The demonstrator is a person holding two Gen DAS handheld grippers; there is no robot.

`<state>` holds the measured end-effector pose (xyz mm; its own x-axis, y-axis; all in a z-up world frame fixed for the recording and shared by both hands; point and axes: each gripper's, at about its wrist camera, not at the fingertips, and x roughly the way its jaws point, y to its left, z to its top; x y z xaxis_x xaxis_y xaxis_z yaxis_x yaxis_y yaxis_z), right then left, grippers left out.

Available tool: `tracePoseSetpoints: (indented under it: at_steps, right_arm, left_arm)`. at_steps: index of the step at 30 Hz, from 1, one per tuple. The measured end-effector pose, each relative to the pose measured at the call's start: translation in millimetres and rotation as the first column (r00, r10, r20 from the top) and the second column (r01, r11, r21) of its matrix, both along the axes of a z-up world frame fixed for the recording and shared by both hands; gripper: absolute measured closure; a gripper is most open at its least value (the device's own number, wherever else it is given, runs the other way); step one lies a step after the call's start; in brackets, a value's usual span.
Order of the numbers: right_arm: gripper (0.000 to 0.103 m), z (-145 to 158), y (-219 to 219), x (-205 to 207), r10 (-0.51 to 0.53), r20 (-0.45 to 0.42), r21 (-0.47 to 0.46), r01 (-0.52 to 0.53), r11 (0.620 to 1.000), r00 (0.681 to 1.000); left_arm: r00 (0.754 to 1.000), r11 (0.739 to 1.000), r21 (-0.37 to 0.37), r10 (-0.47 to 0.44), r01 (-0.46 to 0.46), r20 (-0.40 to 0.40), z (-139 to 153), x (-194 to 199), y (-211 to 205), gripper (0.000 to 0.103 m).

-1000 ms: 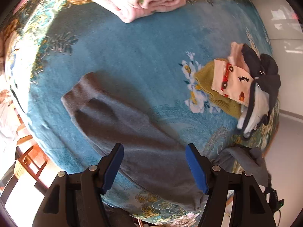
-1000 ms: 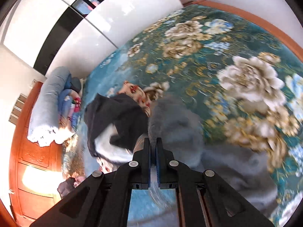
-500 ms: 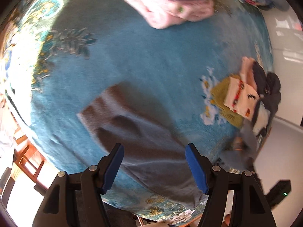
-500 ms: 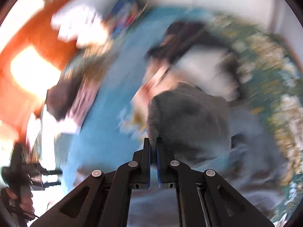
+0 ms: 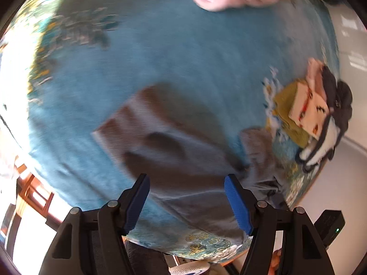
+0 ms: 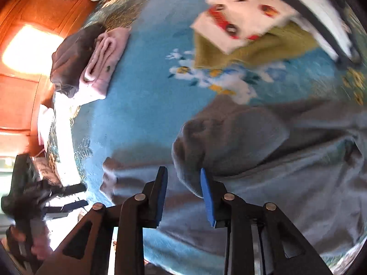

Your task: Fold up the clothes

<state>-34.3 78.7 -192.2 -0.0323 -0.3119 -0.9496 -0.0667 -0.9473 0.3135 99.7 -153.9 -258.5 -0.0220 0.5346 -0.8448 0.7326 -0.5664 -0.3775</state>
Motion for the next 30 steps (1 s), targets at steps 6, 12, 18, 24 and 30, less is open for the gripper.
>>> tracePoseSetpoints:
  at_steps: [6,12,18,24,30]
  right_arm:
    - [0.070,7,74,49,-0.192,0.057,0.069,0.188,0.980,0.980]
    - [0.070,6,132,99,-0.374,0.109,0.112,0.363,0.925,0.921]
    - [0.070,5,168,148,-0.478,0.137,0.126,0.463,0.877,0.868]
    - [0.070,-10,183,170,-0.543,0.183,0.121,0.530,0.839,0.819]
    - [0.070,-11,181,161,-0.482,0.189,0.128,0.465,0.876,0.856]
  left_arm:
    - [0.935,0.941,-0.054,-0.338,0.334,-0.106,7,-73,97,0.032]
    - [0.588,0.587,-0.325,-0.802,0.742,-0.108,7,-111,223,0.031]
    - [0.958,0.960,-0.031,-0.279,0.277,-0.061,-38,-101,143,0.031]
    - [0.998,0.994,0.089,-0.053,0.056,-0.036,-68,-90,101,0.031]
    - [1.000,0.982,0.191,0.006,-0.008,0.011,-95,-80,99,0.031]
